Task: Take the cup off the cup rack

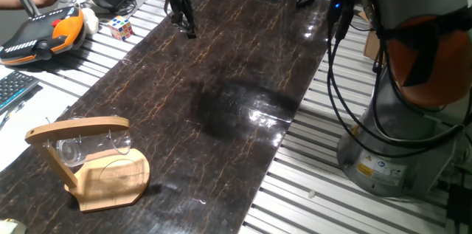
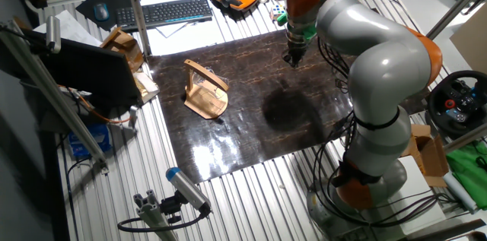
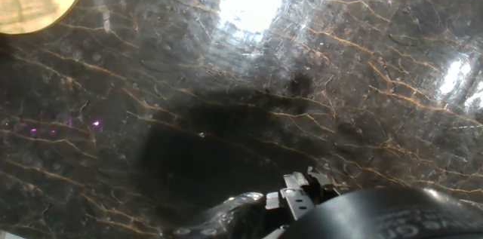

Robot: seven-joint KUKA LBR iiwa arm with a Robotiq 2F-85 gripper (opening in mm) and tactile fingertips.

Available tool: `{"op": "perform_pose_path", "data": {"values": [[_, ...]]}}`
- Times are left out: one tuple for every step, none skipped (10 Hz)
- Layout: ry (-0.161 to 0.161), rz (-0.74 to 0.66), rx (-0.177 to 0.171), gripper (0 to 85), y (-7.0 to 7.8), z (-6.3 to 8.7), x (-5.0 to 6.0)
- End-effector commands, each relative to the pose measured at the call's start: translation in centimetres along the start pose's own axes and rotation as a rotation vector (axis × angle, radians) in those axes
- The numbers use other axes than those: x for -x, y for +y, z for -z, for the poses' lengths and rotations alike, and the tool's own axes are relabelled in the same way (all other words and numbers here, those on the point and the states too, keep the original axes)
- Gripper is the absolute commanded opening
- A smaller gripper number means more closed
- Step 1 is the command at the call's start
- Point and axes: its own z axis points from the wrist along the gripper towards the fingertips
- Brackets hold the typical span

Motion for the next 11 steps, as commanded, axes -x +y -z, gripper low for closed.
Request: {"op": "perform_pose_path", "data": {"values": [[-0.002,0.000,-0.001,2.3,0.01,0.00,0.00],[-0.002,0.000,-0.001,2.3,0.01,0.00,0.00],[-0.001,0.000,-0.002,2.3,0.01,0.00,0.00],[-0.001,-0.002,-0.006,2.0,0.01,0.00,0.00],[0.000,-0.012,-0.005,2.0,0.01,0.00,0.00],[-0.001,-0.012,-0.005,2.0,0.01,0.00,0.00],[-0.004,-0.055,-0.002,2.0,0.01,0.00,0.00],[-0.041,-0.185,0.123,2.0,0.01,0.00,0.00],[-0.020,-0.260,0.167,2.0,0.01,0.00,0.00],[0.015,-0.354,0.228,2.0,0.01,0.00,0.00],[0.021,-0.433,0.257,2.0,0.01,0.00,0.00]]}}
